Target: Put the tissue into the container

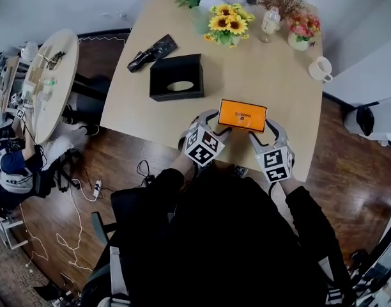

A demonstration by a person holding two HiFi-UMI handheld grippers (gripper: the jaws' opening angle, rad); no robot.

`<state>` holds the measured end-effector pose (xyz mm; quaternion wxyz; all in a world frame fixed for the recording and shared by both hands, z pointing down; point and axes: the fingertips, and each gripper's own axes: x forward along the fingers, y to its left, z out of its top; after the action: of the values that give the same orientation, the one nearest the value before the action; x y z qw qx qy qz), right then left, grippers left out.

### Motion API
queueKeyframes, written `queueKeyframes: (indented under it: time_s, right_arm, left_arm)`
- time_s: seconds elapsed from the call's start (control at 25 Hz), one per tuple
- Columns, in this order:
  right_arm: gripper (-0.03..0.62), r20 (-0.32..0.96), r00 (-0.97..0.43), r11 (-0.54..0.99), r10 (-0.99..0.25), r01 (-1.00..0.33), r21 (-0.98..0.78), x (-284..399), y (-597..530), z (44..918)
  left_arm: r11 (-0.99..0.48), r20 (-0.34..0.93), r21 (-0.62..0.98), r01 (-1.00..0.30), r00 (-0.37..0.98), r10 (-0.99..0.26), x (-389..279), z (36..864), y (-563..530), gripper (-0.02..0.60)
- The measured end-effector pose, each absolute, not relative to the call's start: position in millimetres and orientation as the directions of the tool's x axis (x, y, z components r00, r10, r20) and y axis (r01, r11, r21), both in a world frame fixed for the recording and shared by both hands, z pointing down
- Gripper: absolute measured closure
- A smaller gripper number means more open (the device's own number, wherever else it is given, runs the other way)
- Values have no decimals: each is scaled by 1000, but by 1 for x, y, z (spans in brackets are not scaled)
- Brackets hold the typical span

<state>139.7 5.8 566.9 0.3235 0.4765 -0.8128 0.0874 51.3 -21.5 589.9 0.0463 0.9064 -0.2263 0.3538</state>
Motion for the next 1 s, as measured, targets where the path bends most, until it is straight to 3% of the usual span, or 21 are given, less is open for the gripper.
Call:
queueKeyframes:
  time_s: [1.0]
  right_arm:
    - [336, 485, -545, 696, -684, -687, 209, 75, -8, 466]
  left_arm:
    - [-742, 623, -175, -647, 510, -592, -18, 487, -15, 327]
